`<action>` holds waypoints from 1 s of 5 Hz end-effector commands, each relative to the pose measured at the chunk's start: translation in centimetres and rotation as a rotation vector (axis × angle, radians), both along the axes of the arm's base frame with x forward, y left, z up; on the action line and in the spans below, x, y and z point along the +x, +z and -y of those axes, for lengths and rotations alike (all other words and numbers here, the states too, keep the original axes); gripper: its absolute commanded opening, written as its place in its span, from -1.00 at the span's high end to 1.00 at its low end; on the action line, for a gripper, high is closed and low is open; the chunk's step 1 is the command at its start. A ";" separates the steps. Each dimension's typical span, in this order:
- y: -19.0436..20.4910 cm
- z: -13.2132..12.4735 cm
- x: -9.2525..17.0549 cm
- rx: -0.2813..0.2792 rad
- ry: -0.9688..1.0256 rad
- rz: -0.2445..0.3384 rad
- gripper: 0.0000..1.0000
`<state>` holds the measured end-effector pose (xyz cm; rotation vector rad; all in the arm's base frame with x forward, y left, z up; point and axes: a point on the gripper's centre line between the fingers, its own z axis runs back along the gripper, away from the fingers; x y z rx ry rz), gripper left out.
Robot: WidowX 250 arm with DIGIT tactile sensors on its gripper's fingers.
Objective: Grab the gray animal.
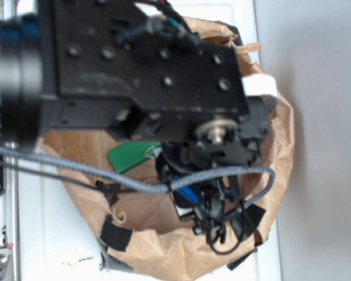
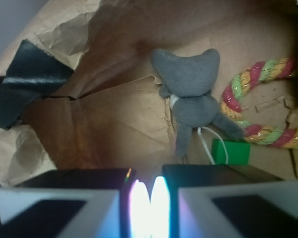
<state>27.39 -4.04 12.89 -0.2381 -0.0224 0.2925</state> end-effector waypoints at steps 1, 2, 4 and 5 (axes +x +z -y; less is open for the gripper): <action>-2.0 -2.7 2.0 0.128 0.055 0.176 -1.00; -3.6 -2.7 3.1 0.178 0.081 0.171 -1.00; -9.5 0.4 4.3 0.226 0.068 0.002 -1.00; -9.5 1.0 4.3 0.218 0.092 0.002 -1.00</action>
